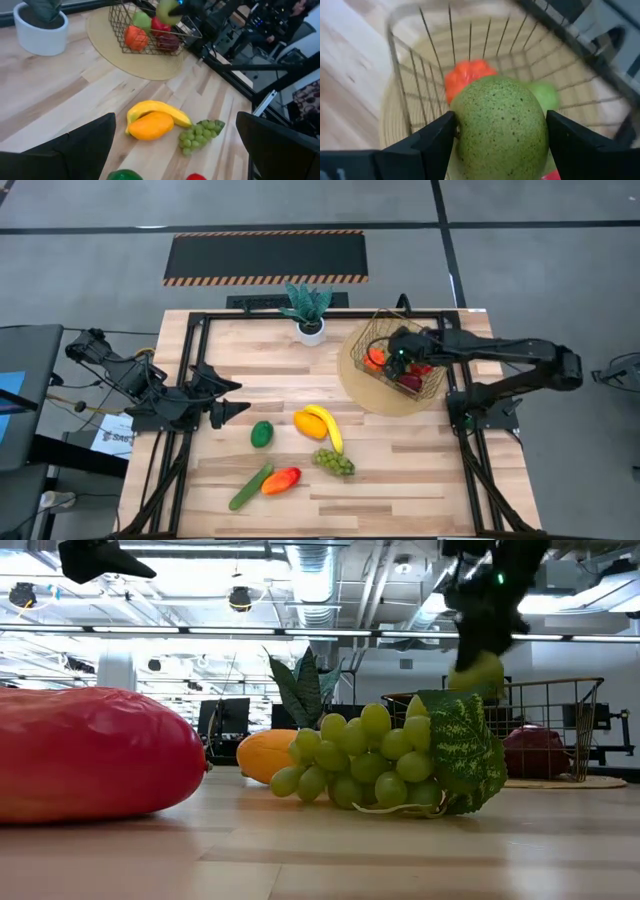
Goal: Build produce basket
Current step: Put the green pear into the wire basket, then put the green lime into the wire basket
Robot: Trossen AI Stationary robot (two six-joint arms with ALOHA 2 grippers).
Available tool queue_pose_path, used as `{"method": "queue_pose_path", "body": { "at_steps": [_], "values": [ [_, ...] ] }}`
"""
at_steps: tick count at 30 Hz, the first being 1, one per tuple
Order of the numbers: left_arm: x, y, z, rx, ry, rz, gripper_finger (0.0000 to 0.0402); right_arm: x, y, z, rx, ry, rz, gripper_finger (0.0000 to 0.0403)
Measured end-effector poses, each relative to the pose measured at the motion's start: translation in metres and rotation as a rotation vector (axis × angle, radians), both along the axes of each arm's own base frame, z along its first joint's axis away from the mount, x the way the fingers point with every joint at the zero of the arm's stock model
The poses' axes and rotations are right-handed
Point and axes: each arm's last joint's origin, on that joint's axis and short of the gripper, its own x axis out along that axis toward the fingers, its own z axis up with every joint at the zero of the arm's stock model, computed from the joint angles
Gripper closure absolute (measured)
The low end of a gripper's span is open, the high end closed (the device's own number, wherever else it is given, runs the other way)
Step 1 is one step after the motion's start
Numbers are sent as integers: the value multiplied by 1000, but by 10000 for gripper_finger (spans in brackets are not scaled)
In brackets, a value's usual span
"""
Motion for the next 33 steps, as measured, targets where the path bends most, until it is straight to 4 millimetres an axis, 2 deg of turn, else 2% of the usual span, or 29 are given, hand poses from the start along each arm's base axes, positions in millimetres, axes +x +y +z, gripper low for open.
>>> {"method": "queue_pose_path", "body": {
  "at_steps": [2, 6, 10, 17, 20, 23, 26, 28, 33],
  "values": [
    [0, 0, 0, -10, -6, 13, 3, -3, -5, -17, 12, 14, -30, 116],
    [0, 0, 0, -27, -9, 23, 3, -5, -17, -36, 75, -29, -59, 116],
    [0, 1, -1, -38, -6, 36, 3, -2, -21, -42, 123, -60, -44, 116],
    [-3, 2, -4, -41, 26, 57, 3, 2, -23, -52, 158, -6, -21, 114],
    [-3, 2, -5, -42, 32, 60, 3, 4, -25, -58, 205, 6, -1, 93],
    [-3, 3, -6, -38, 40, 60, 3, 6, -27, -62, 240, 15, 13, 53],
    [-4, 3, -6, -39, 40, 61, 3, 5, -29, -58, 241, 5, 5, 16],
    [-4, 3, -6, -39, 40, 62, 3, 4, -31, -49, 236, -2, 3, 9],
    [-4, 3, -6, -39, 40, 61, 3, 9, -36, -4, 173, -81, 31, 19]
  ]
}}
